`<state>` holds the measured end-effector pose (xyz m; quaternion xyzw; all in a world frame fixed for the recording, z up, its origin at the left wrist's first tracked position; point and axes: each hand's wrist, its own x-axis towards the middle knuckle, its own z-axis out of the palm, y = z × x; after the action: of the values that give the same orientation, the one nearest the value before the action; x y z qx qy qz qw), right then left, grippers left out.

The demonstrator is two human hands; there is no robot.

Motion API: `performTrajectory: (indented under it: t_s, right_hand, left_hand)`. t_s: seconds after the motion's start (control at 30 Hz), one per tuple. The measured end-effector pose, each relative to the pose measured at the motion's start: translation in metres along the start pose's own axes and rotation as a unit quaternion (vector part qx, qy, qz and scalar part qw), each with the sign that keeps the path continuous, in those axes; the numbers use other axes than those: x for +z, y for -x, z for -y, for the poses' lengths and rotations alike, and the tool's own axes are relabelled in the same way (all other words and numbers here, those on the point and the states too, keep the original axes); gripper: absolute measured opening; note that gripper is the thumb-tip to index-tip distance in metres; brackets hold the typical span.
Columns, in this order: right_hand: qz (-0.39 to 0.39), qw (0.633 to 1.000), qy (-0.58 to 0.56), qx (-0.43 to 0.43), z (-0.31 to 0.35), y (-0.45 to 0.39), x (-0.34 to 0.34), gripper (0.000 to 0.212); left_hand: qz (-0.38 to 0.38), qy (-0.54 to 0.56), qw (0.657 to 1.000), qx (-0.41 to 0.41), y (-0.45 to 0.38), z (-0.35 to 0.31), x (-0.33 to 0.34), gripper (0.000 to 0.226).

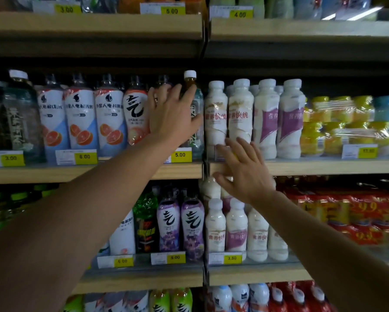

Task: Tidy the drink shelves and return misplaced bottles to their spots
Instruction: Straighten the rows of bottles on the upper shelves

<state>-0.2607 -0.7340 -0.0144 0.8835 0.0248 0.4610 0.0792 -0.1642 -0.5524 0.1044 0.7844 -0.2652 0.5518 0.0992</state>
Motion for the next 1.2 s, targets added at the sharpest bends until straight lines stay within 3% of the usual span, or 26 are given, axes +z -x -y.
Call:
performTrajectory:
  t_s: [0.37, 0.57, 0.77, 1.03, 1.2]
  right_hand:
    - [-0.056, 0.998, -0.018, -0.021, -0.006, -0.001, 0.016, 0.068]
    - [-0.083, 0.996, -0.032, -0.019, -0.004, -0.002, 0.019, 0.067]
    - [-0.086, 0.995, -0.04, -0.016, -0.004, -0.001, 0.016, 0.069]
    - [-0.068, 0.997, -0.017, -0.024, -0.005, 0.0, 0.018, 0.068]
    - [-0.042, 0.999, 0.001, -0.024, -0.006, 0.001, 0.018, 0.068]
  left_hand:
    - [0.05, -0.055, 0.996, -0.04, -0.029, -0.019, 0.001, 0.074]
    - [-0.008, -0.018, 0.999, -0.028, -0.016, -0.022, -0.011, 0.071]
    - [-0.035, 0.146, 0.988, -0.03, 0.007, -0.034, -0.014, 0.071]
    - [-0.045, 0.194, 0.979, -0.029, 0.012, -0.038, -0.023, 0.068]
    - [-0.123, 0.207, 0.97, -0.016, 0.014, -0.03, -0.044, 0.065]
